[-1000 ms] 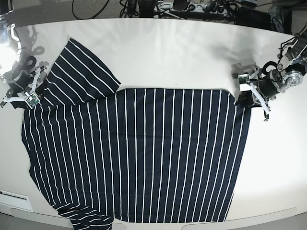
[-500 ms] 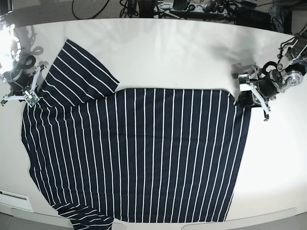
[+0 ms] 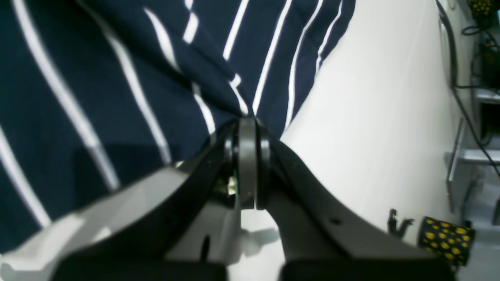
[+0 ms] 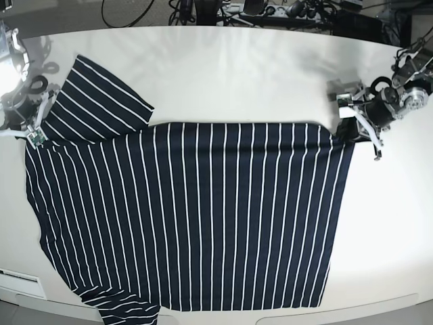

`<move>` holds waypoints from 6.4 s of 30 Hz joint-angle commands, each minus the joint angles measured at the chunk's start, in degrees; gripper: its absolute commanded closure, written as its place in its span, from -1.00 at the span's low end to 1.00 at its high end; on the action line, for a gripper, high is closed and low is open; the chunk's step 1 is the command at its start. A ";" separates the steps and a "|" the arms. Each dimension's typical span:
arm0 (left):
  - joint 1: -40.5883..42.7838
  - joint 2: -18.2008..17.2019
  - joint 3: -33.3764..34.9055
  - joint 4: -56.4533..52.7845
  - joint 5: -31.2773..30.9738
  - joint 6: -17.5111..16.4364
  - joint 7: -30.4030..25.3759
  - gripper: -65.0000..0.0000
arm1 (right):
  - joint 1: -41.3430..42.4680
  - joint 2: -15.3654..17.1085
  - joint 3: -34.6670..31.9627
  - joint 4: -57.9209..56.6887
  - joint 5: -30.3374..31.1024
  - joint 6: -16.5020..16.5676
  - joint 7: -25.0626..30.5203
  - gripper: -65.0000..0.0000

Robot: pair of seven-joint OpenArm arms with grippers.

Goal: Fold the T-shirt properly
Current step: 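Grasp the shirt edges with both grippers and pull them up, then fold the grasped edge over the shirt body with both grippers, then drag the folded shirt toward the robot with both grippers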

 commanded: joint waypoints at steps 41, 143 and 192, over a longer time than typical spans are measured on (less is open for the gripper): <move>36.79 -10.03 -0.17 23.30 39.43 29.92 36.74 1.00 | -46.73 -4.55 31.58 30.97 7.15 -1.70 -1.62 1.00; 7.21 5.55 -24.09 7.08 -34.23 -25.59 12.20 1.00 | 6.78 1.57 2.82 -1.14 30.97 11.74 -21.68 1.00; 16.20 4.57 -24.24 8.50 -35.04 -26.64 12.50 1.00 | -6.43 -4.96 11.28 4.11 25.70 16.85 -21.92 1.00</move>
